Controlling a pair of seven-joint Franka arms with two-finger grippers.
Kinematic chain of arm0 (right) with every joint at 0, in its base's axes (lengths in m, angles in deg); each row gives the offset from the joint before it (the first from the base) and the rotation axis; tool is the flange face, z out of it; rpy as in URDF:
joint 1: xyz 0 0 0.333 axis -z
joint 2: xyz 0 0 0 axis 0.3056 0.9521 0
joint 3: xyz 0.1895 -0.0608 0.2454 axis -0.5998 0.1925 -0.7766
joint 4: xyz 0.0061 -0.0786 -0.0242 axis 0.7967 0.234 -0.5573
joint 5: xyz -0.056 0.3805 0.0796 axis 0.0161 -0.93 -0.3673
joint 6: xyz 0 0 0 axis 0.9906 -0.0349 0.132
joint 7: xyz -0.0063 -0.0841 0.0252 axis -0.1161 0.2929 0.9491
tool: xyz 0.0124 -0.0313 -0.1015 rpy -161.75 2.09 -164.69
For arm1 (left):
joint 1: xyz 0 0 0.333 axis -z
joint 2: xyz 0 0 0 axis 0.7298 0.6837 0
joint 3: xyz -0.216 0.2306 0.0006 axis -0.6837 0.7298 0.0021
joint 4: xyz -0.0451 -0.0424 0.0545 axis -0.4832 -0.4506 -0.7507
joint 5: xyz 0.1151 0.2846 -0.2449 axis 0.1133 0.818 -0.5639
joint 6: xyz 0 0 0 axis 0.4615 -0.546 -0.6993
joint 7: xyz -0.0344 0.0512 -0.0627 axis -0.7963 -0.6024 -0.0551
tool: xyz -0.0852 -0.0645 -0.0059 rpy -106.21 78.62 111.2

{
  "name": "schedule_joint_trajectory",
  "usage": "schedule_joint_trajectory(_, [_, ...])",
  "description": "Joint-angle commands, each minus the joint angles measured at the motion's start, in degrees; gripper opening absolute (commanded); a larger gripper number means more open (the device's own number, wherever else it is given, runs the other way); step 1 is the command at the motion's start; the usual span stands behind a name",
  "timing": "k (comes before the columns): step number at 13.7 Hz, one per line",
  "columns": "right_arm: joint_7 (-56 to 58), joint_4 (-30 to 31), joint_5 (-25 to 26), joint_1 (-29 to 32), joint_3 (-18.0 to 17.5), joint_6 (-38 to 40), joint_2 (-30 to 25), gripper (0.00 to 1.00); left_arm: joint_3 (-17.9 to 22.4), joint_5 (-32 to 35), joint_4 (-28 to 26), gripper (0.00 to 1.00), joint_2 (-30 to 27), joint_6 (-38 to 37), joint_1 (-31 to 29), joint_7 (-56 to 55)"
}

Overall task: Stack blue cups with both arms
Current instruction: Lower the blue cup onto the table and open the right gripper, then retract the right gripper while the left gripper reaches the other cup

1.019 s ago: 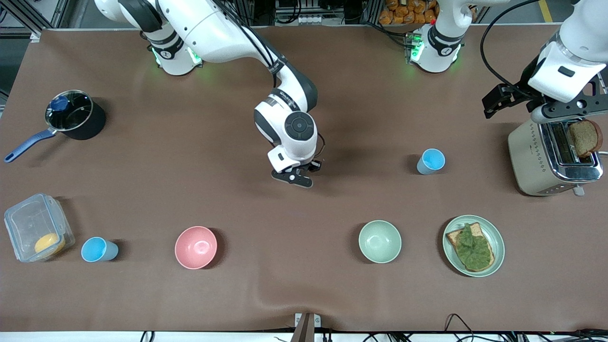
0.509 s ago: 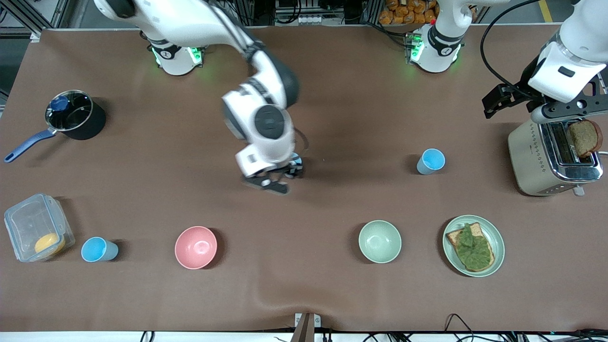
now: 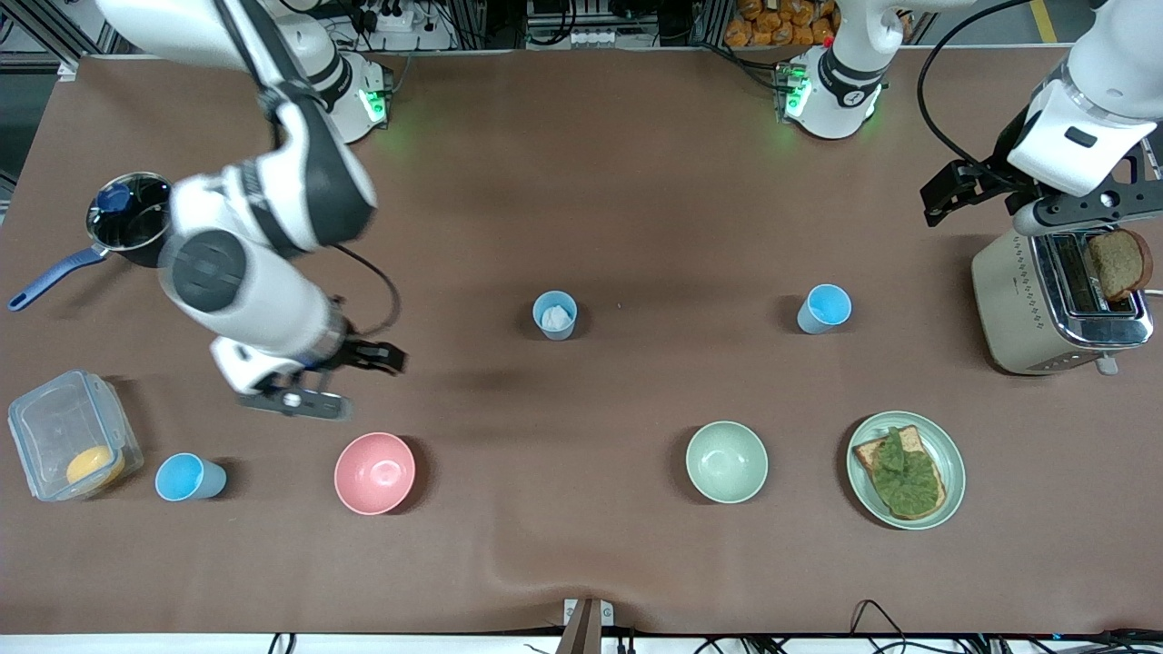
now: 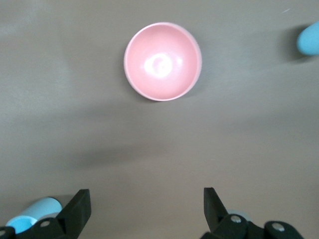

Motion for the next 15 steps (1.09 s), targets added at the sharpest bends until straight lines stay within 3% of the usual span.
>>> schedule_joint_trajectory(1, [11.51,6.63,-0.33,5.09,-1.14,0.8,-7.77,1.0,-0.64,0.44,0.47,1.0,0.41,-0.74,0.73,-0.72])
schedule_joint_trajectory(6, [12.7,6.1,-0.78,9.05,-1.23,2.05,-8.04,1.0,-0.91,1.15,0.99,1.0,3.48,-0.22,1.44,-0.19])
schedule_joint_trajectory(15, [17.54,6.01,-0.34,8.71,-1.23,0.38,-7.51,1.0,-1.61,2.64,1.35,1.0,8.41,-0.13,1.0,-0.2])
